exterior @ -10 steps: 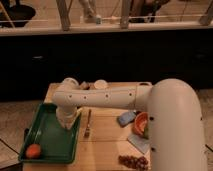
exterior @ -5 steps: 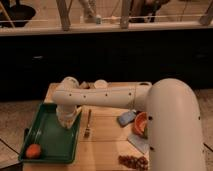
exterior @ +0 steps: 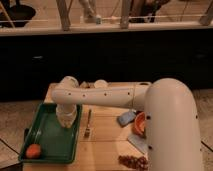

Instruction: Place banana in tray

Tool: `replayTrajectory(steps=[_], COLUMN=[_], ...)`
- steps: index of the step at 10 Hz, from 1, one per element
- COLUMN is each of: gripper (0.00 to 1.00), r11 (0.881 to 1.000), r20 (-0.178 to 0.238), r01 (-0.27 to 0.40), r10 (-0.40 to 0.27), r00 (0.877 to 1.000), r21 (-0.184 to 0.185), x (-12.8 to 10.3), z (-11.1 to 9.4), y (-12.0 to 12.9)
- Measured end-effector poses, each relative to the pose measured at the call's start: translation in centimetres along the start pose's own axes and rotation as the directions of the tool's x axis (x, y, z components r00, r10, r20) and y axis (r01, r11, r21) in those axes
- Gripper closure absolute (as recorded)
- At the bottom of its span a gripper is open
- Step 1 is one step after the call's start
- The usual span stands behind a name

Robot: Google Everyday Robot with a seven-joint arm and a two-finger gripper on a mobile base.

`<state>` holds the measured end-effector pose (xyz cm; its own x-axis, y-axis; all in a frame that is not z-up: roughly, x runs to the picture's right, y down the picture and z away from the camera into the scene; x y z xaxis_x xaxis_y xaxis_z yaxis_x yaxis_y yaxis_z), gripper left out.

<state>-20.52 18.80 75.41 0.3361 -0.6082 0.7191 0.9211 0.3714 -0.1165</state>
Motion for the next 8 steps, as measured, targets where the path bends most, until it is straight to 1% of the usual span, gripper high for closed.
replayTrajectory(steps=[8], gripper=[1.00], r11=[1.000], r20=[0.008], r01=[0.029], r10=[-0.028], r00=[1.000], r21=[-0.008], x=[0.37], z=[0.27], y=[-0.03])
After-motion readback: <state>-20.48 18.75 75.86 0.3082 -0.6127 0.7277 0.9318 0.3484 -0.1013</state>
